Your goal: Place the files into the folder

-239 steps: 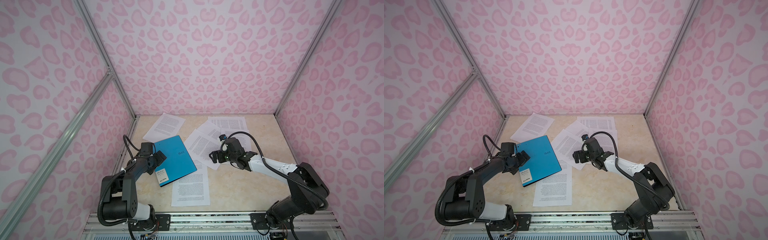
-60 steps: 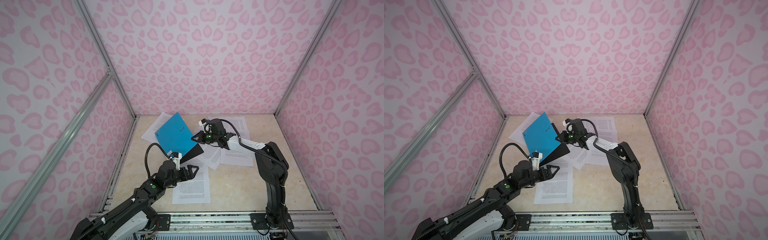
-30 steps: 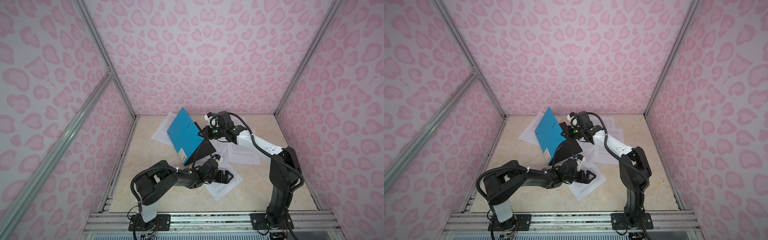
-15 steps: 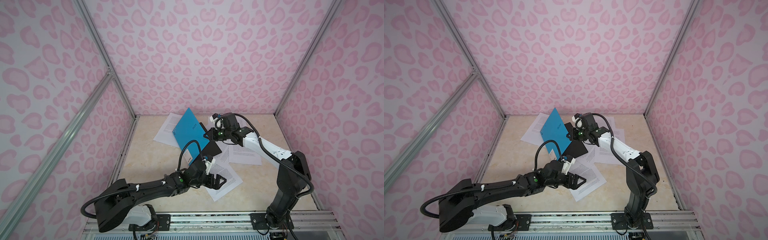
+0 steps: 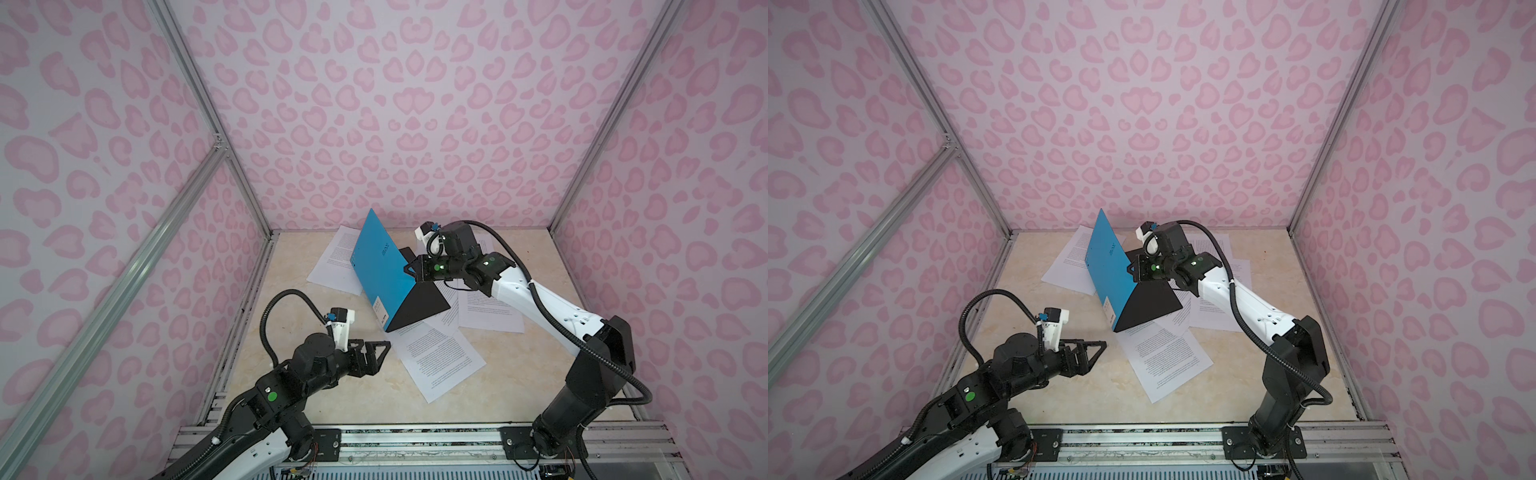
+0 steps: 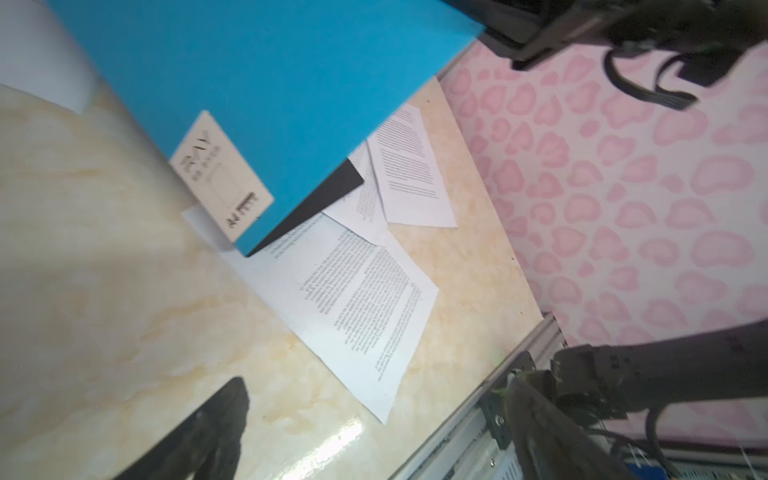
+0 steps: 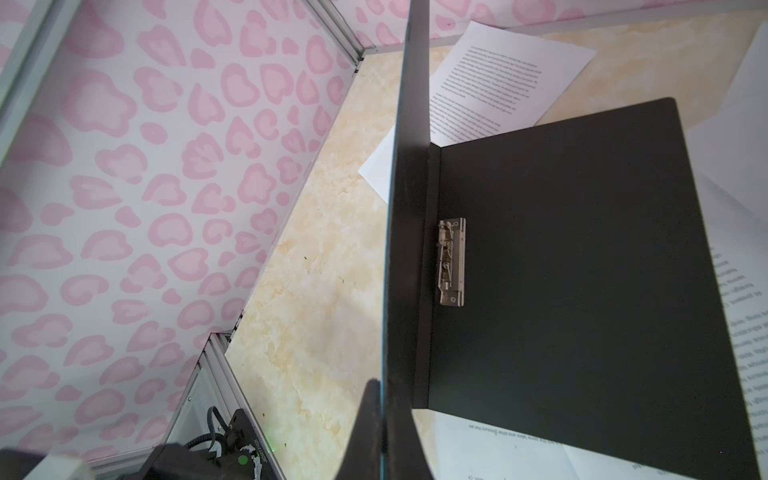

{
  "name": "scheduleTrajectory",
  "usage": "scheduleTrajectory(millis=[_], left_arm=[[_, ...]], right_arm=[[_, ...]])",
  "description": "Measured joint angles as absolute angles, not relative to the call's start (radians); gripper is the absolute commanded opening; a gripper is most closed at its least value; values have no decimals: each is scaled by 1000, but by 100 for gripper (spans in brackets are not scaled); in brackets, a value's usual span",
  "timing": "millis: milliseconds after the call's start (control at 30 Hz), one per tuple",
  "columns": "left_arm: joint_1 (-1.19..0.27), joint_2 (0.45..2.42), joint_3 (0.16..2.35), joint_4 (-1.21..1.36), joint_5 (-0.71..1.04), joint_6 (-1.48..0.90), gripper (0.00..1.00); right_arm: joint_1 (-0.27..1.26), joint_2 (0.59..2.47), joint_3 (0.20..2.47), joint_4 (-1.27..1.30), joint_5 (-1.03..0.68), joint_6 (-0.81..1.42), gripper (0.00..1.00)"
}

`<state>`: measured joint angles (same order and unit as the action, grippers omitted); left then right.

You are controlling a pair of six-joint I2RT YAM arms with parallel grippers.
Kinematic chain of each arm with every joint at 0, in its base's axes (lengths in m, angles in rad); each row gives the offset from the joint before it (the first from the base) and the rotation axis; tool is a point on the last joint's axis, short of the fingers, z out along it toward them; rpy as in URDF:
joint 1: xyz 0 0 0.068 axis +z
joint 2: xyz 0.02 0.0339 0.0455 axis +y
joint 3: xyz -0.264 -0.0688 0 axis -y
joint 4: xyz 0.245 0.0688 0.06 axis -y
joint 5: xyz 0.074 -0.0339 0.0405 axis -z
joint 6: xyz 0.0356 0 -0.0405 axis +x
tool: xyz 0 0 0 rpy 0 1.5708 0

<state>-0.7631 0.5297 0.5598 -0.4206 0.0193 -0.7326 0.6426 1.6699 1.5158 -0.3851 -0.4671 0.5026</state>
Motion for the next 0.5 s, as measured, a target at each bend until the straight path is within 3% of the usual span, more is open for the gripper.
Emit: scheduleTrajectory(millis=[500], left_arm=[[-680, 494, 678, -657, -121, -729, 98]], right_arm=[[844, 1608, 1380, -378, -214, 522, 0]])
